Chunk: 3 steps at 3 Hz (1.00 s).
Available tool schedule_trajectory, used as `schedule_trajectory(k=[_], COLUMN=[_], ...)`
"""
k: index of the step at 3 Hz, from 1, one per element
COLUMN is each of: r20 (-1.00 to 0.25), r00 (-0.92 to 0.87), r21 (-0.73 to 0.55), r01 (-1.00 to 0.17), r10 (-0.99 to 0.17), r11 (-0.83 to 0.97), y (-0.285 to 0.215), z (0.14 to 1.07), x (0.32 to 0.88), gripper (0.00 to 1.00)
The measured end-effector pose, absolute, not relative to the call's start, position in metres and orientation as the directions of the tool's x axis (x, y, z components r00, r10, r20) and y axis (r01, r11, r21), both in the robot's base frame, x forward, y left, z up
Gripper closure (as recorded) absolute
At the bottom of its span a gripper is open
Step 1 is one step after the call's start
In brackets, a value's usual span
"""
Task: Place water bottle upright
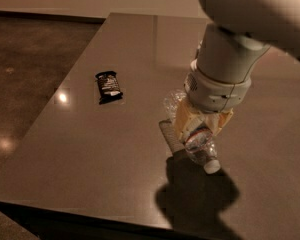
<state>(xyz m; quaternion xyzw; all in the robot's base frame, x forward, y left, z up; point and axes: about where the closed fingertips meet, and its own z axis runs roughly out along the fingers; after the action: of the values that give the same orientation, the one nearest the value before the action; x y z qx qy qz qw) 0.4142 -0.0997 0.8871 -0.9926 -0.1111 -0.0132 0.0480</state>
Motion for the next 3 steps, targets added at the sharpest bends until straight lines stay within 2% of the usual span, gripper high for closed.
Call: schedule_trajectory(k=[1,3], r20=[-0.009,-0.125], r00=[0.991,0.985], r21=[-0.228,-0.326], r01=[0.126,-0.152], r10=[0.131,-0.116], r11=[-0.966,-0.933], y=[-0.079,-0.068], z=[0.911,0.924], x=[0.413,0.421], gripper=[1.00,1.00])
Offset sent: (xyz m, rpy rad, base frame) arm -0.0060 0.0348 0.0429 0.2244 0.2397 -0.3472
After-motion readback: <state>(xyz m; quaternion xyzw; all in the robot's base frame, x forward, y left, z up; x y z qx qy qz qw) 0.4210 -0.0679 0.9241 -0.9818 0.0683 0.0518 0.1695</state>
